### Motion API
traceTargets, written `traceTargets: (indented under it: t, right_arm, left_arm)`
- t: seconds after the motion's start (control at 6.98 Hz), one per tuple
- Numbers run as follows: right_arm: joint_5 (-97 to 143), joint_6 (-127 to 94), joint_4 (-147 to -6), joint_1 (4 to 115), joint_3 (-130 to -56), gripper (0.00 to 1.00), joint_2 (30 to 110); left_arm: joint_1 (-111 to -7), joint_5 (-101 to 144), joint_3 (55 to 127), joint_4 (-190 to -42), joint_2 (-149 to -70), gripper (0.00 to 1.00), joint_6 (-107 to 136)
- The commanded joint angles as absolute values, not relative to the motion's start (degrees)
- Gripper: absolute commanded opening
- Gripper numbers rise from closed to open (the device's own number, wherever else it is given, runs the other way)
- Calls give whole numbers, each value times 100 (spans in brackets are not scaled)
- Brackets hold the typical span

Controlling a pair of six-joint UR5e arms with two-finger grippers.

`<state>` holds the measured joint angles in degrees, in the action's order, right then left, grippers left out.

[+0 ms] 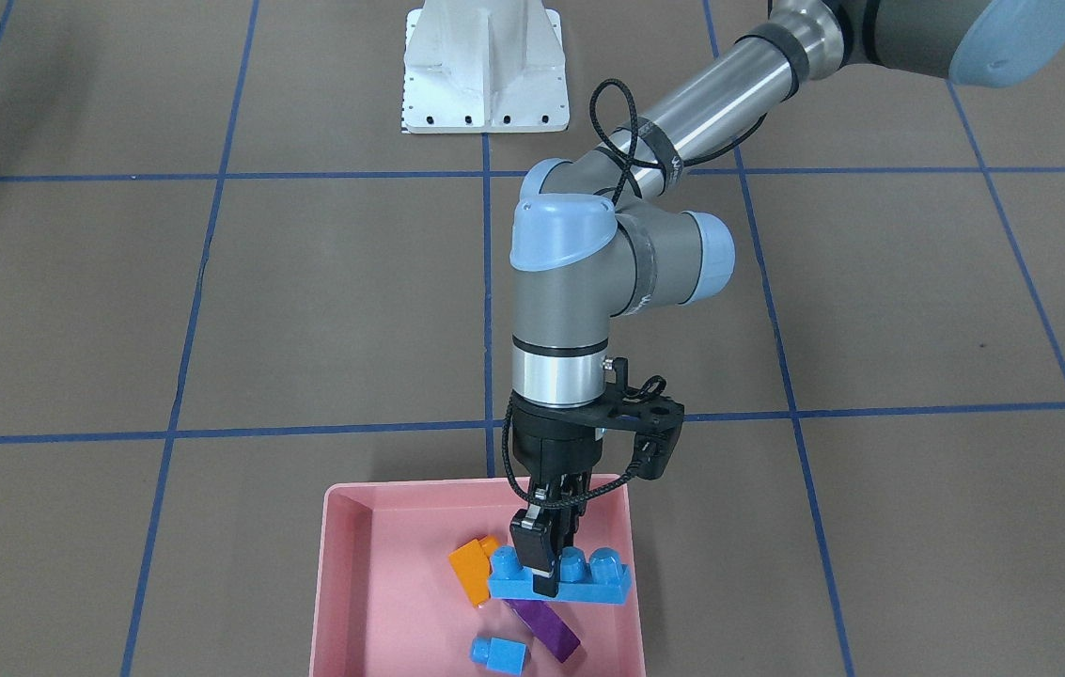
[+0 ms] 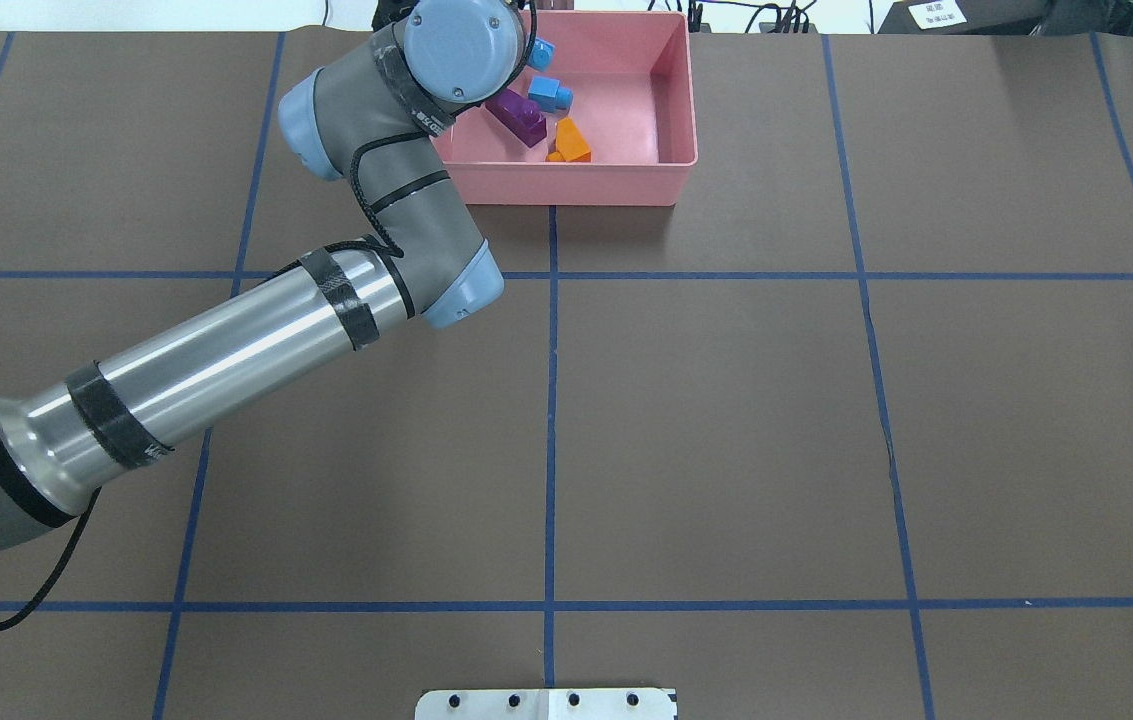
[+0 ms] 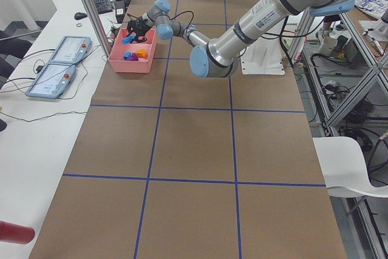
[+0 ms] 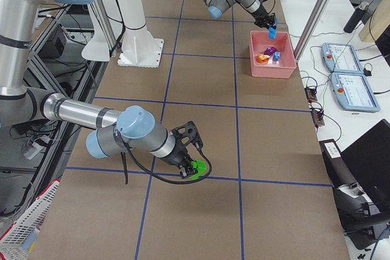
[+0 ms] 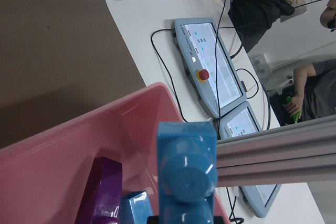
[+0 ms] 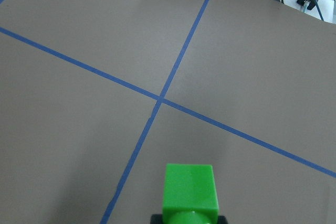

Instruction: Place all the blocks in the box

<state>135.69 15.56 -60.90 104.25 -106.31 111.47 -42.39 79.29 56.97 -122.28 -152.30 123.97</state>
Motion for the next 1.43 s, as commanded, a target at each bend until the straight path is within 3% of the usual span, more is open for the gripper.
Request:
traceTargets:
  t: [0.0,0.29,0.86,1.29]
  right_arm:
    - [13570,1556,-6860,10424,-10617,0,10375]
    - [13535,1321,-7861,10285,-10609,0,9305]
    - [12807,-319,-8859,8592,-10434,0,7299]
    - [12780,-1822,-8851,7615,-9444,0,5876]
  left_arm:
    - [-4245,8792,5774,-11457,-15511,100,11947]
    - [-4359,9595,6116,-10945,-15521,100,11707]
    - [-4736,10072,6934,-8922,-15469,100,10008]
    - [-5079,10099,7713,-8658,-14655,100,7979]
